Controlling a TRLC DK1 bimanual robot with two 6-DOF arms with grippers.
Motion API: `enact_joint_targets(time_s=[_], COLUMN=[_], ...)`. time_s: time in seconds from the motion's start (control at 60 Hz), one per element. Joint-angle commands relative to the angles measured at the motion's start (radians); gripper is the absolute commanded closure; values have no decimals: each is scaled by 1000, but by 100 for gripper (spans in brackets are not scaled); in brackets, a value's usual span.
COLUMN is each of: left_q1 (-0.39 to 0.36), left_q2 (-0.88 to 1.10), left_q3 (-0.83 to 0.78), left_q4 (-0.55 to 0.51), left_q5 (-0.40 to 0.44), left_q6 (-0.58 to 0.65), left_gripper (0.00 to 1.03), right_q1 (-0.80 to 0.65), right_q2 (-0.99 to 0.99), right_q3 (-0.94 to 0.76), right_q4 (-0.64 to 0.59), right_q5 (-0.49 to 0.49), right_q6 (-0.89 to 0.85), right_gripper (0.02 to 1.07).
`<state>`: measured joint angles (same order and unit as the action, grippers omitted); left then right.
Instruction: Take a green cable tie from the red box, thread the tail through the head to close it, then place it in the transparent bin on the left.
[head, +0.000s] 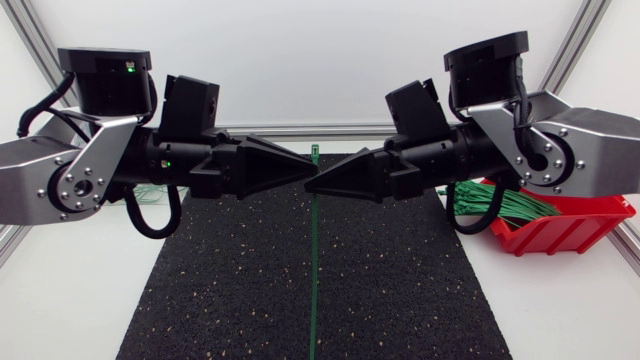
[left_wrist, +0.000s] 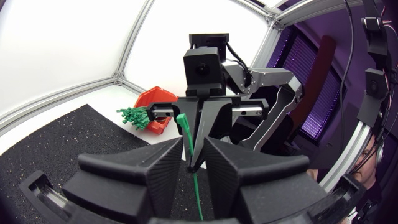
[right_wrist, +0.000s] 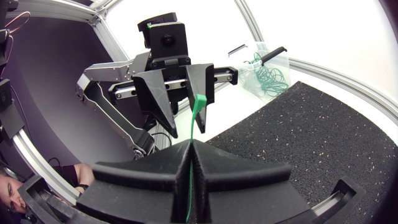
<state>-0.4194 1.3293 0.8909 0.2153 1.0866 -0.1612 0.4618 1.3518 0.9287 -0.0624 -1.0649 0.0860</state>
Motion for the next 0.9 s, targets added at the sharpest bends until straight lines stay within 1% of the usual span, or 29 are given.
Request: enact_joint_targets(time_s=[0.0,0.033,0.133,0.283,0.333,0.45,0.483,0.55,0.883], left_q1=[-4,-4,-5,-9,-9,-9,-9,-12,-22], left_q2=[21,21,22,21,21,21,21,22,21], left_q3=[-12,-12,-15,-15,-17,-17,-17,-17,-17], left_q4=[13,13,19,19,21,21,21,21,21], left_q5=[-5,-8,-17,-19,-19,-19,-21,-27,-47], left_q6=[-23,-23,-23,-23,-24,-26,-28,-28,-37], left_gripper=[79,82,84,84,89,90,94,99,100], right_q1=[-3,-3,-2,5,5,6,6,5,11], right_q2=[-14,-14,-14,-13,-14,-16,-16,-17,-22], right_q3=[-28,-28,-30,-31,-31,-33,-33,-33,-37], right_q4=[16,16,16,16,16,16,16,16,19], right_q5=[5,5,5,5,5,5,5,5,5], right_q6=[31,31,31,31,31,31,31,31,31], right_gripper=[101,101,101,101,101,101,101,101,101])
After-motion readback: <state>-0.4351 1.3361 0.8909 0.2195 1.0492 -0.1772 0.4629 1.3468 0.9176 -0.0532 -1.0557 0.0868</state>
